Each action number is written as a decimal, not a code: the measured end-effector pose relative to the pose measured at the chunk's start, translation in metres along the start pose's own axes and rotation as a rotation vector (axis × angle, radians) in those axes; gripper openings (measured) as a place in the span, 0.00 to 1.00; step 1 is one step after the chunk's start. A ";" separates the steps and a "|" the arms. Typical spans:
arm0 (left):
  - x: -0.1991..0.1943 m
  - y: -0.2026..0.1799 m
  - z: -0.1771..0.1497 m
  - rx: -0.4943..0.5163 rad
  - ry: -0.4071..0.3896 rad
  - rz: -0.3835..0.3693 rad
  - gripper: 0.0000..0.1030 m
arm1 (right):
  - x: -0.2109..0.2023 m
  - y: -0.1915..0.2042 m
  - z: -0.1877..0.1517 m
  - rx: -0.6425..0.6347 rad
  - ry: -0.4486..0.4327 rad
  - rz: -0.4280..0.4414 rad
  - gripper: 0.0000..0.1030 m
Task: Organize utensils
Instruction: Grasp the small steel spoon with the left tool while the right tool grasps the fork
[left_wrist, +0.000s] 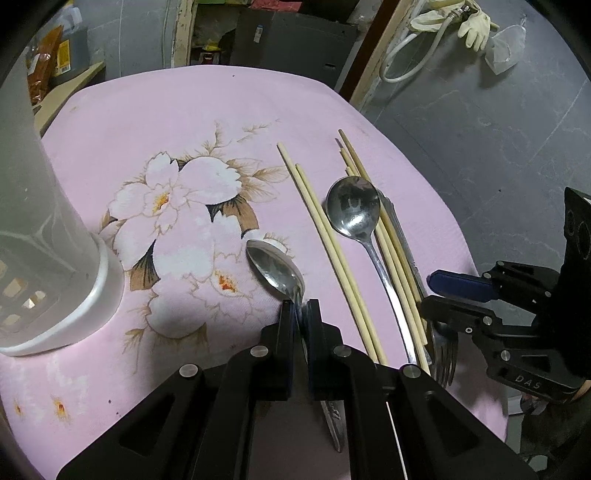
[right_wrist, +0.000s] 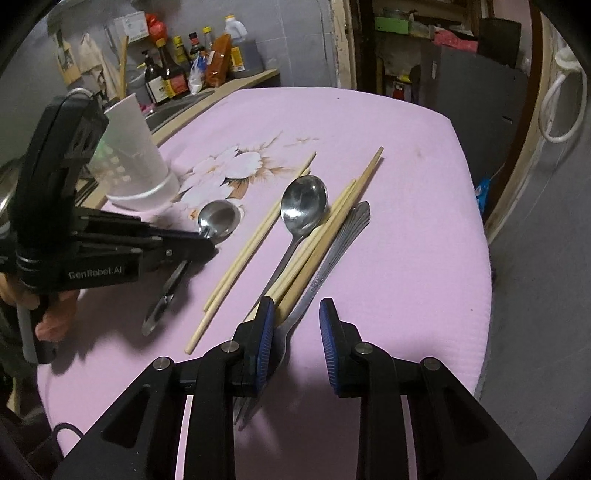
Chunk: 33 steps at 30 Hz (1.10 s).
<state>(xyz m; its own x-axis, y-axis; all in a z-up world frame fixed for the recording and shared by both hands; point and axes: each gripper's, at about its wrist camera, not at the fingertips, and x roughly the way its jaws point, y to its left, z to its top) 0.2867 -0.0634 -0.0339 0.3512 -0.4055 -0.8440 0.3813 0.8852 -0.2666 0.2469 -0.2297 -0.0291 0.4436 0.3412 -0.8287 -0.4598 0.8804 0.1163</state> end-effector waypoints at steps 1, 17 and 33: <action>0.000 -0.001 0.000 0.002 0.001 0.000 0.04 | -0.001 0.001 -0.001 -0.007 0.005 0.001 0.20; -0.009 0.004 -0.003 -0.002 0.025 -0.025 0.04 | -0.014 -0.011 -0.016 0.025 0.021 -0.011 0.08; -0.004 0.008 0.007 -0.044 0.076 -0.055 0.04 | 0.014 -0.004 0.021 -0.081 0.040 -0.091 0.08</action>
<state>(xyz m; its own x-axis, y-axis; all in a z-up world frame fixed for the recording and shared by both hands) 0.2944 -0.0564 -0.0291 0.2638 -0.4371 -0.8598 0.3602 0.8716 -0.3326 0.2713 -0.2219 -0.0297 0.4559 0.2461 -0.8553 -0.4801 0.8772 -0.0035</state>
